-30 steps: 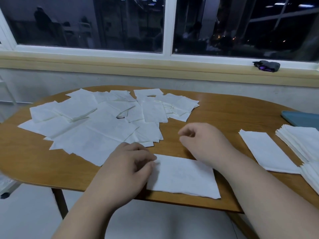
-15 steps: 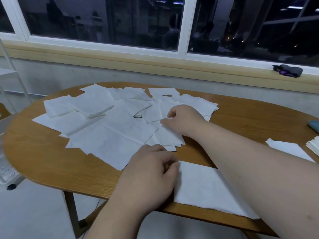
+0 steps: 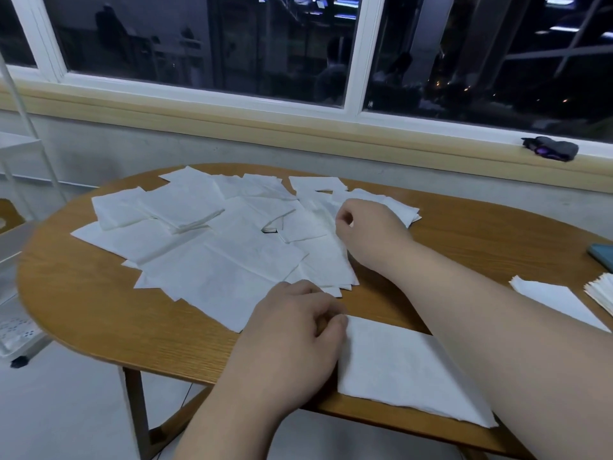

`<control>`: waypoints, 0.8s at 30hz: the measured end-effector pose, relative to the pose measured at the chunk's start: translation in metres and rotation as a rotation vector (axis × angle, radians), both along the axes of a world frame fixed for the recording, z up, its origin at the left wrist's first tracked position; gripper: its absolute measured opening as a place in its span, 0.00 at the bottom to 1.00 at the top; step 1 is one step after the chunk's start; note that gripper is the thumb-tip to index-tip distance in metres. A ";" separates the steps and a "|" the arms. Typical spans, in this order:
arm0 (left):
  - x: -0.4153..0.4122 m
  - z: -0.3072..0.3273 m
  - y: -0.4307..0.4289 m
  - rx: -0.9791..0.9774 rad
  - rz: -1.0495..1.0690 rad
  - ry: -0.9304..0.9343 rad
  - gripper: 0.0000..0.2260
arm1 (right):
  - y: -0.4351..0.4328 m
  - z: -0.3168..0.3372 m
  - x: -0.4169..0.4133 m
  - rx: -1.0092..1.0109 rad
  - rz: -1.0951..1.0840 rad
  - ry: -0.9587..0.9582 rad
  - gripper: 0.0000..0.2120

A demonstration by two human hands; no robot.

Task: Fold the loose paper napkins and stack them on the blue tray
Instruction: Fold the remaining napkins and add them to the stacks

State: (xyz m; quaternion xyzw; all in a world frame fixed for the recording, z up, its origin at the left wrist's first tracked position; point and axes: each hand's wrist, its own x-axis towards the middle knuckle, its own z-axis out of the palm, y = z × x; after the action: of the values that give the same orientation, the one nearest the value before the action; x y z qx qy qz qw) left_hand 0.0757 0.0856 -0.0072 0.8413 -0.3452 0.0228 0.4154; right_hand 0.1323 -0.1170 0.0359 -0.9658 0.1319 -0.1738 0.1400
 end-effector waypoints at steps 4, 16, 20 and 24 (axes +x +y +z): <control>0.000 0.003 0.001 -0.023 0.061 -0.076 0.16 | 0.007 0.028 -0.056 0.023 0.102 -0.090 0.05; -0.022 0.020 0.009 -0.165 -0.175 0.119 0.21 | 0.016 0.051 -0.204 0.235 0.325 -0.100 0.05; -0.033 0.024 0.004 -0.299 -0.210 0.269 0.19 | 0.013 0.040 -0.220 0.576 0.157 -0.209 0.08; -0.036 0.023 -0.003 -0.304 -0.185 0.287 0.18 | 0.027 0.012 -0.231 0.610 0.099 -0.146 0.28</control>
State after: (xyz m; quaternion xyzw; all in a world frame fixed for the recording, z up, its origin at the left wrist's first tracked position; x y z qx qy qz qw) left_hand 0.0400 0.0827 0.0161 0.7283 -0.3508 -0.0835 0.5827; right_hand -0.0989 -0.0904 0.0481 -0.8696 0.1202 -0.1879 0.4405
